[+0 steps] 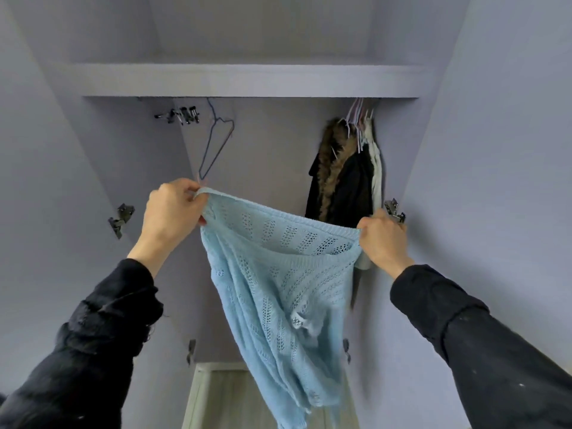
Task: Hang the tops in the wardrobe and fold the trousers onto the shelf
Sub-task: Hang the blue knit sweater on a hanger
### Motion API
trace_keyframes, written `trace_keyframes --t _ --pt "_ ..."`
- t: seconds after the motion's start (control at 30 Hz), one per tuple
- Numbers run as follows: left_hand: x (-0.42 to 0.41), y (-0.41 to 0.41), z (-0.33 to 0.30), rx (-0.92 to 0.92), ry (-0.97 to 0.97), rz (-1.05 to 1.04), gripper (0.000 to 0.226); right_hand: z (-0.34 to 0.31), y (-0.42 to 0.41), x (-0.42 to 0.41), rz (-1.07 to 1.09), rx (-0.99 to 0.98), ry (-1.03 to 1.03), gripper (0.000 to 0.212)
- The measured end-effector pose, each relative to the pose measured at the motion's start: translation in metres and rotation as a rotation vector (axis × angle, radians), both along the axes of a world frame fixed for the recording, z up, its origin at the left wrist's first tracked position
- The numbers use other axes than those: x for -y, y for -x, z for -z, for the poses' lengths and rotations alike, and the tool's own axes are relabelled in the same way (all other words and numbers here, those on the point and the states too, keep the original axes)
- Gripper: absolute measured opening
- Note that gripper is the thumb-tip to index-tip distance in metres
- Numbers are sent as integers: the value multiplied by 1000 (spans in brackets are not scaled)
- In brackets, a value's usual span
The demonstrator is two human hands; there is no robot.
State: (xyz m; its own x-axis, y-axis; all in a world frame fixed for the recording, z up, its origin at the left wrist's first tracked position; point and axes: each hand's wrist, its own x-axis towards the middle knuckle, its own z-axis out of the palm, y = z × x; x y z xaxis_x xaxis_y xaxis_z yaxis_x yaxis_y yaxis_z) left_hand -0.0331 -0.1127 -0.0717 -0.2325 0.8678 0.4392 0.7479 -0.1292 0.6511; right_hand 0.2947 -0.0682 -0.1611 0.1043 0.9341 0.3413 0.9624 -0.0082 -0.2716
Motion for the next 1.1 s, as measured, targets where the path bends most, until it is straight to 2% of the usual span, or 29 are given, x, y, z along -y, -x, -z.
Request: trace_keyframes --t 0.13,0.27,0.43,0.53,0.57,0.6,0.67,0.73,0.77,0.83,0.97,1.1 --pt "-5 -6 1 2 35 -20 11 5 12 -9 -103 -208 78 26" --pt "-11 8 9 84 84 -43 14 4 18 -16 -133 -607 236 32" --pt "-18 32 24 272 150 -85 13 -7 29 -14 -252 -850 308 30" --pt "-22 35 28 368 158 -112 16 -20 36 -10 -342 -1097 345 23" --pt "-22 37 29 384 157 -124 14 -23 37 -11 -394 -1103 381 19" --pt "-22 37 30 383 155 -136 11 -23 37 -13 -439 -1028 422 21" --pt "-21 36 32 348 149 -169 9 -21 35 -18 -490 -660 479 31" --pt "-19 36 35 298 161 -191 11 -16 33 -27 -471 -304 432 19" --pt "-18 35 37 261 180 -199 13 -16 31 -31 -450 -246 388 12" --pt "-15 31 41 151 210 -202 16 -20 23 -38 -391 -262 309 13" --pt "-13 16 53 -249 291 -129 14 -36 10 -46 -345 -300 174 11" --pt "-15 8 71 -416 328 -138 13 -40 5 -52 -321 -189 76 7"
